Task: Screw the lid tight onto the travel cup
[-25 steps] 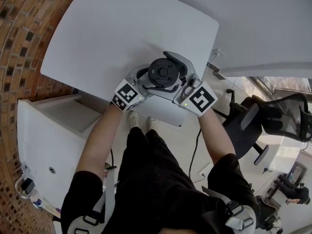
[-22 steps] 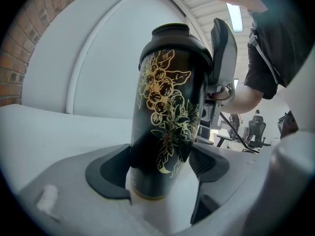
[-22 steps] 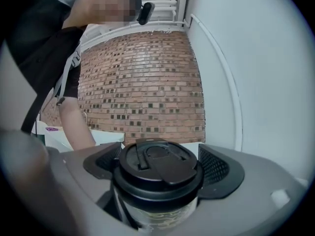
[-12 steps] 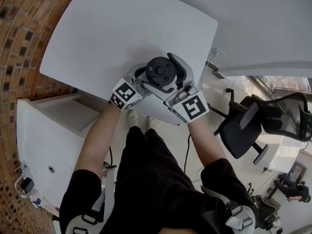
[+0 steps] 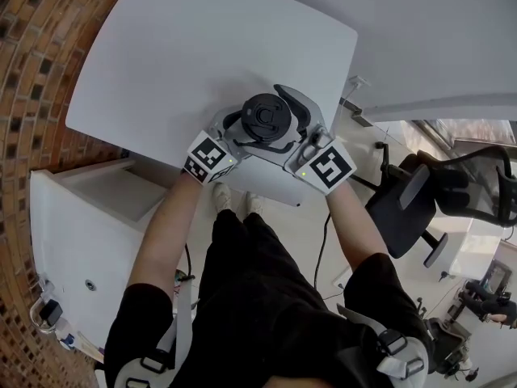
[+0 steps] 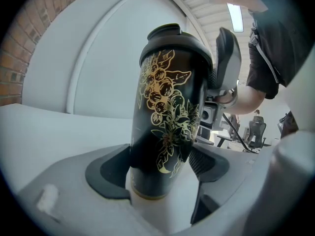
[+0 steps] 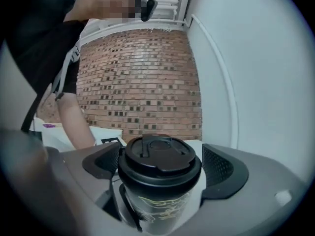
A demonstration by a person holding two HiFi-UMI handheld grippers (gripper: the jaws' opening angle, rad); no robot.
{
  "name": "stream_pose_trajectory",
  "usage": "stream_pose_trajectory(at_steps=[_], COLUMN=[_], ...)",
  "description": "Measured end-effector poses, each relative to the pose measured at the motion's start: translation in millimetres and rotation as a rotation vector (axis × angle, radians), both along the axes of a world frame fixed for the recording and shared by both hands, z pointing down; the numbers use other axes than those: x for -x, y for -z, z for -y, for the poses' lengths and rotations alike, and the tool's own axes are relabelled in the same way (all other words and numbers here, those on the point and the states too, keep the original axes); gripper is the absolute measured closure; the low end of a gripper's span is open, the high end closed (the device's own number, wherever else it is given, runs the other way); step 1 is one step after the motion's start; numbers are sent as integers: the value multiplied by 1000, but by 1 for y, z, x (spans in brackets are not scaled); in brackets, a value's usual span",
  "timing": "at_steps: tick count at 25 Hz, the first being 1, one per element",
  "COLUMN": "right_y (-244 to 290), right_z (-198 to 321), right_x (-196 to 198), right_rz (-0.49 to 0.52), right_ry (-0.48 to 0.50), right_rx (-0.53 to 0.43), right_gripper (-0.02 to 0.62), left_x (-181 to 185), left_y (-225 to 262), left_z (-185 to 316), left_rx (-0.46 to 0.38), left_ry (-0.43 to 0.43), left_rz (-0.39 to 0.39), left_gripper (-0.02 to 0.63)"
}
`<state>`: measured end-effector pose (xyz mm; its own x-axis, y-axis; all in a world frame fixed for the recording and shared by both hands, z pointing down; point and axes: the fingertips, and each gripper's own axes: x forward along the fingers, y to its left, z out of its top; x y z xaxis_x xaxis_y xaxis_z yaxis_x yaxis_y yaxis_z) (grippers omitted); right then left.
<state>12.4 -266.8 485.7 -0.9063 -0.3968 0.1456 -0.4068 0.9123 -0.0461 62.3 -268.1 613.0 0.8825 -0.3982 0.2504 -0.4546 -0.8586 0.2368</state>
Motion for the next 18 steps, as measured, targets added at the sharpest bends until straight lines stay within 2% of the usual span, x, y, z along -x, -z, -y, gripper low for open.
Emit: stream_pose_trajectory(at_steps=[3,6,14,18], right_y=[-4,-4,1,0], right_z=[-2,-1,0,2], right_x=[3,4,0,-4], right_rz=[-68,-81,-23,-7], right_ry=[141,169,68,-26], right_rx=[-12,-37,-20,-28], right_gripper=[95,95,118,135], left_x=[1,1,2,2], left_y=[0,0,-2,-1], left_z=[0,1,0,0], left_rx=[-1,0,2,2], left_ry=[-1,-1,-2,-2], left_rz=[1,-2,0,-1], left_gripper=[229,229,229,229])
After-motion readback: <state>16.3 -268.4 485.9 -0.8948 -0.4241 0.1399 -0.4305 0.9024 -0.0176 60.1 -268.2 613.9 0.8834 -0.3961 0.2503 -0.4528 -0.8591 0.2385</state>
